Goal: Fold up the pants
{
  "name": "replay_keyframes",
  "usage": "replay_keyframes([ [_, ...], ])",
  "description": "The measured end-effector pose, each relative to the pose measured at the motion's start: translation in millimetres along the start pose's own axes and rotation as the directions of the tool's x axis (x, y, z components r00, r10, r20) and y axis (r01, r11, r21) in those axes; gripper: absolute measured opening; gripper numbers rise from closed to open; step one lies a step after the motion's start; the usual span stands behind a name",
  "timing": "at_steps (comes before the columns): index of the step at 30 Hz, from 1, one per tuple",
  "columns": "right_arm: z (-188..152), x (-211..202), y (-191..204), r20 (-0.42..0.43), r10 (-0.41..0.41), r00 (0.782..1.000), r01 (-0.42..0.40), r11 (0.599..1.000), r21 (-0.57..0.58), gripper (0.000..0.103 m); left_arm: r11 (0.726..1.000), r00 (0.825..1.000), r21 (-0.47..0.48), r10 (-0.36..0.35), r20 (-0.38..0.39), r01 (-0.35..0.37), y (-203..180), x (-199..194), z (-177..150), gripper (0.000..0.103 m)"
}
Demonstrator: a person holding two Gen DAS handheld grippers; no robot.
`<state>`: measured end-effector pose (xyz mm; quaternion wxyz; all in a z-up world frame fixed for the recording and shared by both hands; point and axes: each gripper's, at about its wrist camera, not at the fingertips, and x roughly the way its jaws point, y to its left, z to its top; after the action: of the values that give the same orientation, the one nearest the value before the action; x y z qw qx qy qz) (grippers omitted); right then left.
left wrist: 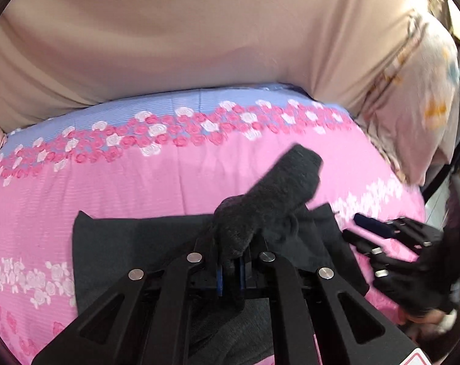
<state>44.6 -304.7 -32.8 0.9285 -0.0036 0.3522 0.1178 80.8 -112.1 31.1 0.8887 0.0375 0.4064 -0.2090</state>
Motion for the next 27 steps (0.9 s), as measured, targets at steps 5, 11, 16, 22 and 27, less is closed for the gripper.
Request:
replay_keyframes([
  [5, 6.6, 40.6, 4.5, -0.098, 0.005, 0.995, -0.013, 0.997, -0.081, 0.0, 1.0, 1.0, -0.014, -0.008, -0.008, 0.008, 0.6, 1.1, 1.7, 0.006],
  [11, 10.3, -0.1, 42.7, -0.055, 0.187, 0.981, -0.189, 0.981, -0.043, 0.0, 1.0, 1.0, -0.014, -0.021, -0.006, 0.021, 3.5, -2.3, 4.1, 0.006],
  [16, 9.3, 3.4, 68.3, 0.018, 0.155, 0.988, -0.152, 0.982, -0.108, 0.002, 1.0, 1.0, -0.013, -0.027, -0.008, 0.026, -0.3, 0.0, 1.9, 0.006],
  [22, 24.5, 41.0, 23.3, -0.024, 0.069, 0.997, -0.072, 0.986, -0.149, 0.032, 1.0, 1.0, -0.013, -0.021, -0.01, 0.021, 1.4, -0.2, 3.7, 0.006],
  [27, 18.3, 67.6, 10.0, -0.157, 0.076, 0.985, -0.094, 0.989, -0.111, 0.009, 1.0, 1.0, -0.018, -0.024, -0.017, 0.024, 0.8, 2.2, 5.9, 0.006],
])
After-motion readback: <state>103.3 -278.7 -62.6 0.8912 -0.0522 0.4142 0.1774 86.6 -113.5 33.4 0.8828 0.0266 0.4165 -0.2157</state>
